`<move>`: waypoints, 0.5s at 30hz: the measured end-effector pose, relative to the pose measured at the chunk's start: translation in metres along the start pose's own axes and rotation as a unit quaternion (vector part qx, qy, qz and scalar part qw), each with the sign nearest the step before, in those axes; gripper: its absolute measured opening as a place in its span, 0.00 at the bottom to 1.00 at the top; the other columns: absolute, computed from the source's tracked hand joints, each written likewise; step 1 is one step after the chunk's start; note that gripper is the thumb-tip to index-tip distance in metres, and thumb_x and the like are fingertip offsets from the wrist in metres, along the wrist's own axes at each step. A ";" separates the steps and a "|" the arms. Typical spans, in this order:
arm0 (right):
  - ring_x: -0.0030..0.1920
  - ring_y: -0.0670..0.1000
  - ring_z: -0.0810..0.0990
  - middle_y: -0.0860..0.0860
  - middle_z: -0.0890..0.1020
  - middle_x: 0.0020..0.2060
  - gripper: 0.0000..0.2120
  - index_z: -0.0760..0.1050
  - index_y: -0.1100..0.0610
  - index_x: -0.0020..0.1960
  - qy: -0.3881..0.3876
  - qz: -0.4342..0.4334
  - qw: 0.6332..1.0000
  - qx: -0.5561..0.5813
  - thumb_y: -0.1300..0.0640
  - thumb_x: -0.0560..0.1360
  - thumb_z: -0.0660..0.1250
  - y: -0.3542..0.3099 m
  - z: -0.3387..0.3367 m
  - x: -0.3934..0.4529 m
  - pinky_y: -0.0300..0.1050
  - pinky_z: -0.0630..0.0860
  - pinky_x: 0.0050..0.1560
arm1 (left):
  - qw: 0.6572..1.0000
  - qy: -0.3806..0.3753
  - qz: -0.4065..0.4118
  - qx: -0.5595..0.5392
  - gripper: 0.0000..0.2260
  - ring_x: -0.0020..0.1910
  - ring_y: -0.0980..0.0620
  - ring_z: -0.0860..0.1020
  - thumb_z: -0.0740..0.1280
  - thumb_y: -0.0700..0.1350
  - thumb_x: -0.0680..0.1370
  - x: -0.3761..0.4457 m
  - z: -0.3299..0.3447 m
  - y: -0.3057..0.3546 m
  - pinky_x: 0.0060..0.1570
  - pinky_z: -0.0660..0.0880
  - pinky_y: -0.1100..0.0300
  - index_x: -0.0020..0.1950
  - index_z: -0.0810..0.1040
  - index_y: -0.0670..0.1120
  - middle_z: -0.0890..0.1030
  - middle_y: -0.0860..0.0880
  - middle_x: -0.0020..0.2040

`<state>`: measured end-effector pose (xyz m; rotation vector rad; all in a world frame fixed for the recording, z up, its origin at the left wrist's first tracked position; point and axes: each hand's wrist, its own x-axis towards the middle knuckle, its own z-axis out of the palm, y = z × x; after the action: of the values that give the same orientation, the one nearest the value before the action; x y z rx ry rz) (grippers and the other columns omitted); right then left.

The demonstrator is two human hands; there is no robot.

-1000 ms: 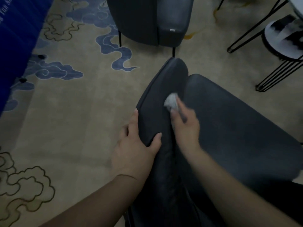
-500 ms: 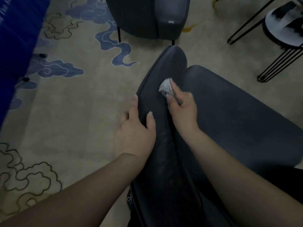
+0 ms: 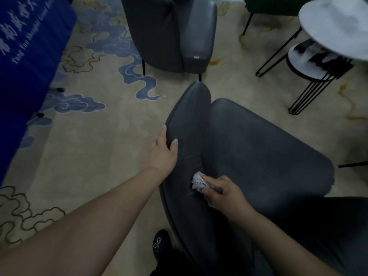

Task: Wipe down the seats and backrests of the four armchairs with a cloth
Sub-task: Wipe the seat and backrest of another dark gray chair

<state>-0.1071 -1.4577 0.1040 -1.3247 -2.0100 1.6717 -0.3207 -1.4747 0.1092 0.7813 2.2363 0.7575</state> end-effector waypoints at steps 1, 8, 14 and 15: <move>0.41 0.41 0.73 0.47 0.68 0.43 0.20 0.75 0.38 0.58 0.012 -0.001 1.000 -0.020 0.61 0.75 0.69 -0.003 -0.005 -0.001 0.24 0.69 0.44 | 1.000 -0.014 -0.005 0.006 0.28 0.72 0.44 0.64 0.55 0.58 0.81 -0.002 -0.006 0.001 0.70 0.62 0.50 0.79 0.50 0.55 0.61 0.45 0.76; 0.41 0.38 0.77 0.47 0.68 0.43 0.17 0.77 0.45 0.61 0.197 -0.005 0.980 0.025 0.59 0.74 0.70 -0.038 -0.020 0.000 0.24 0.72 0.44 | 0.989 0.013 0.075 0.129 0.26 0.68 0.44 0.69 0.55 0.59 0.80 -0.045 -0.055 0.006 0.65 0.66 0.53 0.76 0.59 0.51 0.65 0.48 0.74; 0.36 0.31 0.75 0.48 0.67 0.43 0.17 0.77 0.49 0.61 0.233 -0.051 0.970 0.041 0.62 0.74 0.69 -0.089 -0.006 0.007 0.21 0.69 0.35 | 0.936 0.007 0.167 0.310 0.27 0.70 0.46 0.65 0.52 0.59 0.81 -0.051 -0.109 -0.016 0.66 0.63 0.53 0.77 0.57 0.51 0.65 0.49 0.74; 0.35 0.29 0.74 0.48 0.67 0.42 0.18 0.76 0.49 0.62 0.242 -0.058 0.968 0.027 0.62 0.75 0.69 -0.098 0.000 0.010 0.18 0.67 0.34 | 0.929 0.008 0.177 0.324 0.26 0.70 0.46 0.65 0.52 0.60 0.81 -0.048 -0.119 -0.021 0.66 0.63 0.53 0.77 0.57 0.51 0.65 0.50 0.74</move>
<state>-0.1612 -1.4459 0.1851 -1.3977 -1.7039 1.1948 -0.3831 -1.5573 0.1877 1.5240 2.4043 0.1483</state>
